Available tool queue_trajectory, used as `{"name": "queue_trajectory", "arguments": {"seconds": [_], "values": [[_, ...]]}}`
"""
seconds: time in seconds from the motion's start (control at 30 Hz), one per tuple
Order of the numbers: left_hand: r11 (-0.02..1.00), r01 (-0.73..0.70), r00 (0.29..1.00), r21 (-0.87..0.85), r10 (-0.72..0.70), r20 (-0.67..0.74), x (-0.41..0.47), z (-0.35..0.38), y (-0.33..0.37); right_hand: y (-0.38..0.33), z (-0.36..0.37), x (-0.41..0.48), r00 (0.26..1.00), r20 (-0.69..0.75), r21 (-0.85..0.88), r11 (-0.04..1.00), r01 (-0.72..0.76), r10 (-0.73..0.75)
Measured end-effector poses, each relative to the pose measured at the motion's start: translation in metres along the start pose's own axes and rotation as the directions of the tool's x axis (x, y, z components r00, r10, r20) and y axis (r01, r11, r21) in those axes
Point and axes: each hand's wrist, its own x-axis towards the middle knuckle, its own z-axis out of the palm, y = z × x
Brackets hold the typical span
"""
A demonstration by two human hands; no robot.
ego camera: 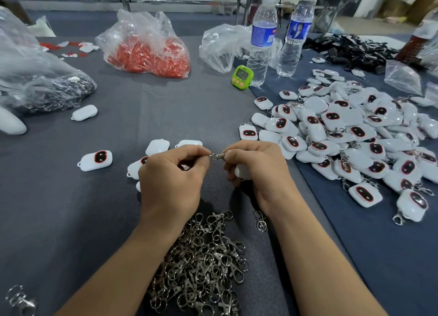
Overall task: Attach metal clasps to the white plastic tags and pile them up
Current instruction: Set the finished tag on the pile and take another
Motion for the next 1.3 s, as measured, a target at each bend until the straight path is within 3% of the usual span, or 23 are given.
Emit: {"name": "queue_trajectory", "arguments": {"seconds": [0.1, 0.2, 0.33, 0.47, 0.7, 1.3], "values": [[0.999, 0.007, 1.0, -0.045, -0.008, -0.011, 0.0016, -0.0005, -0.0007, 0.0045, 0.0017, 0.001, 0.996, -0.074, -0.184, 0.982, 0.034, -0.049], [0.999, -0.02, 1.0, -0.033, 0.019, -0.01, 0.0016, -0.0005, -0.0012, 0.0079, 0.0044, 0.0015, 0.972, -0.135, -0.354, 0.925, 0.134, -0.193], [0.999, -0.032, 0.999, -0.02, 0.032, -0.012, 0.002, -0.0007, -0.0025, 0.0085, 0.0089, -0.0006, 0.973, 0.001, -0.35, 0.911, 0.217, -0.231], [0.997, -0.021, 1.0, -0.072, 0.022, 0.013, 0.0026, 0.0003, -0.0034, 0.0082, 0.0096, -0.0007, 0.975, -0.007, -0.334, 0.919, 0.209, -0.224], [0.996, -0.045, 0.997, -0.073, 0.049, 0.056, 0.0002, -0.0004, -0.0005, 0.002, 0.0069, -0.0012, 0.981, 0.001, -0.157, 0.969, 0.19, -0.192], [0.994, -0.091, 0.988, -0.061, 0.098, 0.119, 0.0015, -0.0029, -0.0028, -0.0002, 0.002, -0.0024, 0.975, 0.09, -0.222, 0.95, 0.22, -0.205]]}}
